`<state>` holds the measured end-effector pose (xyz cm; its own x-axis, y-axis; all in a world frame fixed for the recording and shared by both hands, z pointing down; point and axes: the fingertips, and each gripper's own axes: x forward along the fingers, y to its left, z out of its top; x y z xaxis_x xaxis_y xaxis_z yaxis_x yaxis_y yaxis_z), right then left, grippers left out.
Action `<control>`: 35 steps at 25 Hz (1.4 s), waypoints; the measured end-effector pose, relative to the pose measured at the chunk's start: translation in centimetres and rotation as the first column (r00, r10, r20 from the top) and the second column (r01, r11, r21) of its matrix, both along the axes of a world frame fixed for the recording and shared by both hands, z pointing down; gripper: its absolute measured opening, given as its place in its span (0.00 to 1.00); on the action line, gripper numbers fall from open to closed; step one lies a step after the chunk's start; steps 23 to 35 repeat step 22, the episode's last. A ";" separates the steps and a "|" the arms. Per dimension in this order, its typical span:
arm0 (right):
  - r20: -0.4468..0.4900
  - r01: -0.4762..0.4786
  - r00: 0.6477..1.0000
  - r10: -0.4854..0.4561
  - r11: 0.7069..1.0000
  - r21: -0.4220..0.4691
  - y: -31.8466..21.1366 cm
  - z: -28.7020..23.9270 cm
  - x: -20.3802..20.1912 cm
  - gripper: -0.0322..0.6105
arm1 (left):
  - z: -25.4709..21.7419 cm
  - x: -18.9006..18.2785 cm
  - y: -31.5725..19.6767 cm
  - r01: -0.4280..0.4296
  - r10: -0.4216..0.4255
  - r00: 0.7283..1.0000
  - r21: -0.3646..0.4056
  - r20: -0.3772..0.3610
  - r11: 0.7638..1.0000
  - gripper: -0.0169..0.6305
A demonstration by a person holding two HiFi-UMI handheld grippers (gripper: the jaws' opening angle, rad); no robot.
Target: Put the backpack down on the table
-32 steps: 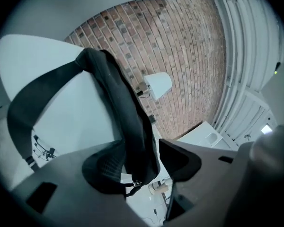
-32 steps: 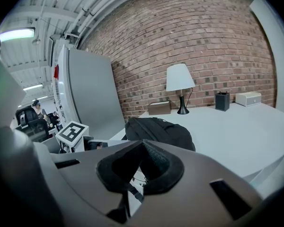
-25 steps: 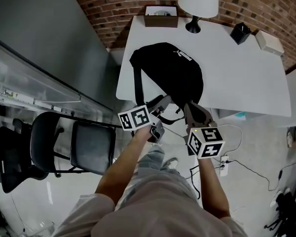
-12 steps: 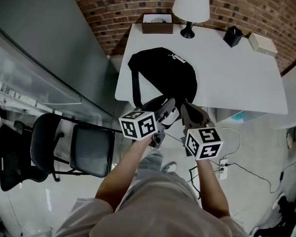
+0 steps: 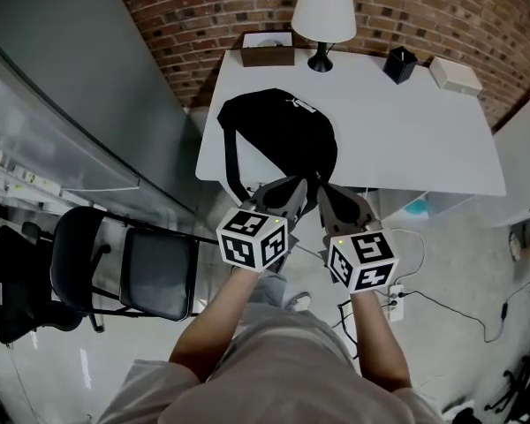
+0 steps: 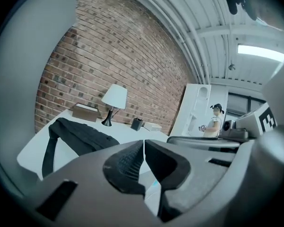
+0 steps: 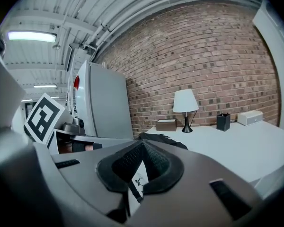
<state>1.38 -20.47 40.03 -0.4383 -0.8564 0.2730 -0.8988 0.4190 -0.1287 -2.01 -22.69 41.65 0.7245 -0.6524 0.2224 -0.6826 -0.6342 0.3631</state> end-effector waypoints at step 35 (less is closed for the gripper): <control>0.026 -0.004 1.000 0.003 1.000 0.022 2.0 -0.5 2.4 0.05 | -0.9 3.3 2.9 -0.041 0.031 0.992 0.083 0.121 0.996 0.04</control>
